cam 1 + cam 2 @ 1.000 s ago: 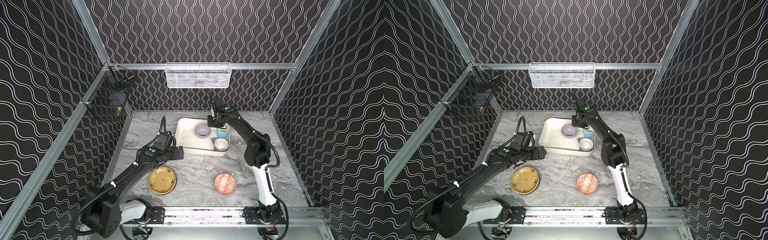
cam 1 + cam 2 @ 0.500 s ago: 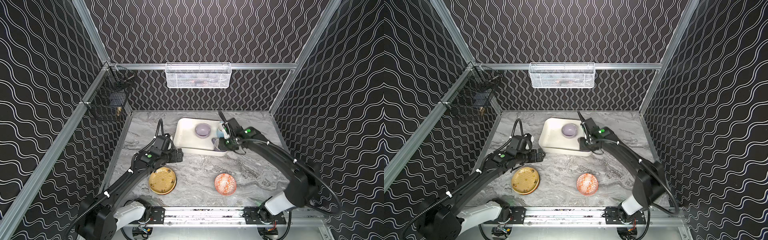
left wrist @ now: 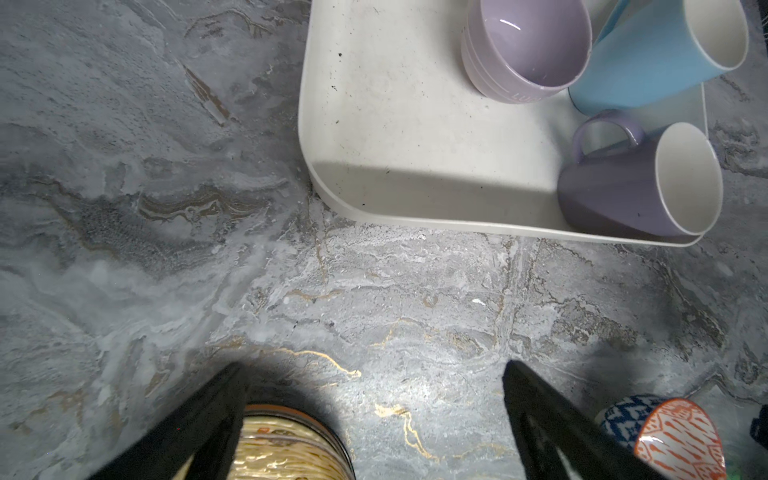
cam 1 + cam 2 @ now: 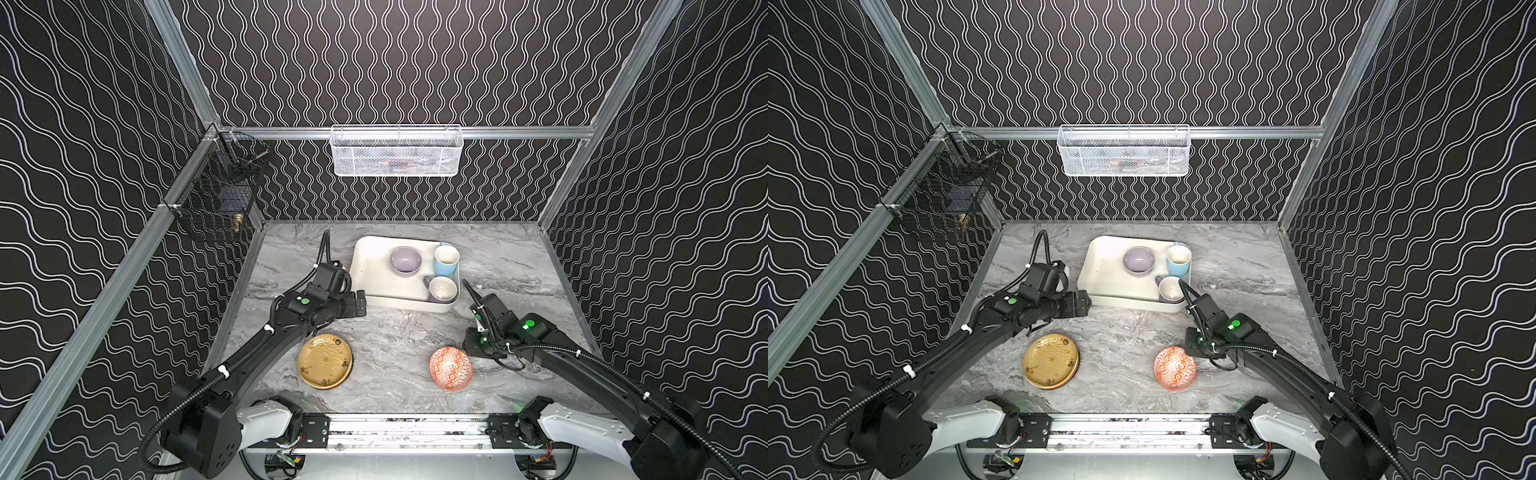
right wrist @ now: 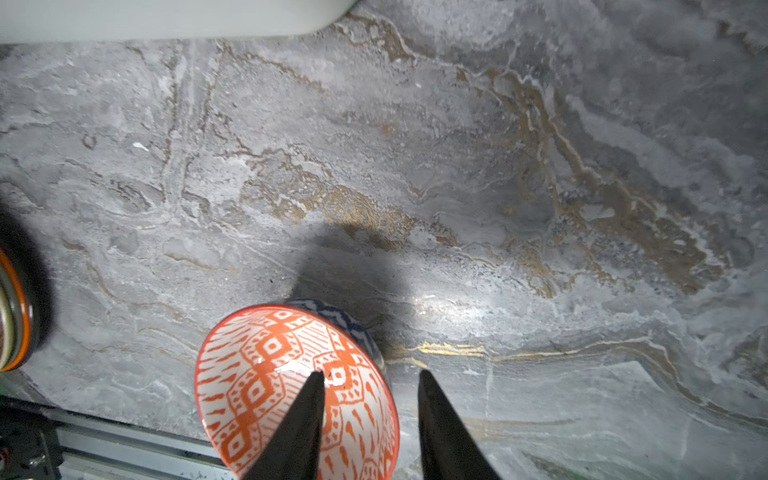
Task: Place the mixed dishes into the plastic bin
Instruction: 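Release the lavender bowl and grip the orange-patterned bowl's rim with the right gripper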
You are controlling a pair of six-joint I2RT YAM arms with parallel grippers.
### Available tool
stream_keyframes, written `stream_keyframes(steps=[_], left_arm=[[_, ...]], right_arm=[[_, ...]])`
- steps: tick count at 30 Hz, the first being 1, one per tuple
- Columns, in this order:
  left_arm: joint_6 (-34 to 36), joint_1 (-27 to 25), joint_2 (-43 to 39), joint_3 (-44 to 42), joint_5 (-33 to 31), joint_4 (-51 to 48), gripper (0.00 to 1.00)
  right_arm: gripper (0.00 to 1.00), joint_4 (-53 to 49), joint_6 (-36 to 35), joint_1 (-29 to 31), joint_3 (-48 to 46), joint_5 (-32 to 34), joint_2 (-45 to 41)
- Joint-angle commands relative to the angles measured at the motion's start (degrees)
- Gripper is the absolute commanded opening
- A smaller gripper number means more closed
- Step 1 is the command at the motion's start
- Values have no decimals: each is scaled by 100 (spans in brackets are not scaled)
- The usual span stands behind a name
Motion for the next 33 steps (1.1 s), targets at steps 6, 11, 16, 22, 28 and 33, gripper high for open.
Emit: stream_keyframes(steps=[6,11,16,22,28,33], left_arm=[[118,8,108,16,-193,-3,99],[119,8,158,-6,-135,24,99],[123,8,215,-43,-66,54,99],[127,18,213,-46,-25,61,99],[153,25,118,-22,1,42,99],[182,78,72,-17,94,48,99]], right_arm=[[39,582,227,91,-525,-408,37],[33,684,279,165,-671,-435,84],[14,628,272,178,-666,-394,124],[6,525,234,178,-453,-360,100],[5,216,102,175,109,-266,132],[5,-18,-61,165,865,-32,296]])
